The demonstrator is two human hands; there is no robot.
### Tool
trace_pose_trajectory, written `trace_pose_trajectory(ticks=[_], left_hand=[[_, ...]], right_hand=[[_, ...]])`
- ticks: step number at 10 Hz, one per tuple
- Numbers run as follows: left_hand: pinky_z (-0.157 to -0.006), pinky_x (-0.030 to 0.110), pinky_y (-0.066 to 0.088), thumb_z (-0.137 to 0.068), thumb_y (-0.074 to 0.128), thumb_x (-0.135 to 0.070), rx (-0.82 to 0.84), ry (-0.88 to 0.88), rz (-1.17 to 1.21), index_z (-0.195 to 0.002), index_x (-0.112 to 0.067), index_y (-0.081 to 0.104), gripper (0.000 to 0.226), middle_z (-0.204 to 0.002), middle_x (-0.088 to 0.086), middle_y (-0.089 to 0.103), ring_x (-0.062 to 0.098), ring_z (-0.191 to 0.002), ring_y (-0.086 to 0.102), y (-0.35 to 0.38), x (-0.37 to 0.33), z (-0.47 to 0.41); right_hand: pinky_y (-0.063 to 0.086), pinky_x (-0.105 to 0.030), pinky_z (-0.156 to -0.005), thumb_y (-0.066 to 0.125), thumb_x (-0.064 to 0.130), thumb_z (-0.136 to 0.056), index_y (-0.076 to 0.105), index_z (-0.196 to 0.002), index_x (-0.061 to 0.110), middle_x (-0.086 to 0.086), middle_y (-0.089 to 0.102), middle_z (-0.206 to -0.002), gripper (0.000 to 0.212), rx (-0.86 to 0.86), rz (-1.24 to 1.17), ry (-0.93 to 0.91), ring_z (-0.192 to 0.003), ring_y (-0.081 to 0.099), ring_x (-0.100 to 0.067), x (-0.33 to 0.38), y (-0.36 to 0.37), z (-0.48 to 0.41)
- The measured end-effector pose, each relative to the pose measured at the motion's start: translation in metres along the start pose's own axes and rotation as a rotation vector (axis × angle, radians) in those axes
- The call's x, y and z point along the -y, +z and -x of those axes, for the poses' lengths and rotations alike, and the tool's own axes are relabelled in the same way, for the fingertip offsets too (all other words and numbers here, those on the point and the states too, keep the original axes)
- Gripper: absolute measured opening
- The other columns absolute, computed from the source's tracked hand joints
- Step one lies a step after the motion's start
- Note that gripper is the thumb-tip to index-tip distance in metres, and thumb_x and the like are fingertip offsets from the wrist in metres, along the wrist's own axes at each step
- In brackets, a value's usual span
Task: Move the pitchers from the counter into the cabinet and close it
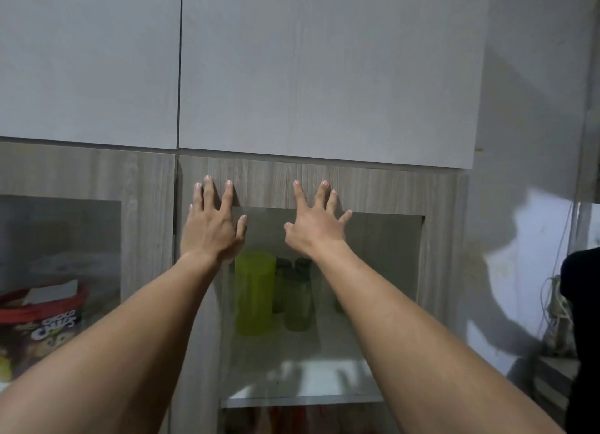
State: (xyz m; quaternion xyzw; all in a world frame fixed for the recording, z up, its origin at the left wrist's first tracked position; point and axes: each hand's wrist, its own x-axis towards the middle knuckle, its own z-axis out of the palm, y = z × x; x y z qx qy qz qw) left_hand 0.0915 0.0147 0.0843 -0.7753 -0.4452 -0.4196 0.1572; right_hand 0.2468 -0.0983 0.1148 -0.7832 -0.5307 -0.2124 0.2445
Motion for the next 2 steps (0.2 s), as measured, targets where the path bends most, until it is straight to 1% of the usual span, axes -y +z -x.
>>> trace_pose_trajectory(ticks=[1,2], left_hand=[[-0.121,0.052,0.016,-0.100,0.029,-0.052,0.042,-0.010,0.044,-0.158,-0.021,0.005,0.070,-0.164,0.018,-0.004,0.037,-0.151,-0.001,-0.009,0.000,-0.004],[-0.120,0.051,0.019,-0.101,0.030,-0.051,0.084,-0.005,0.258,-0.156,-0.025,0.017,0.062,-0.165,0.014,0.007,0.033,-0.152,0.008,-0.025,-0.006,0.025]], right_hand=[[0.003,-0.071,-0.117,0.049,0.043,-0.101,0.000,-0.162,0.032,-0.016,-0.016,-0.168,0.078,0.085,-0.082,0.049,-0.154,-0.007,-0.041,0.004,-0.012,0.006],[0.021,-0.064,-0.120,0.054,0.043,-0.099,0.025,-0.159,0.025,-0.013,0.009,-0.170,0.070,0.079,-0.255,0.077,-0.152,0.022,-0.037,0.005,-0.040,0.026]])
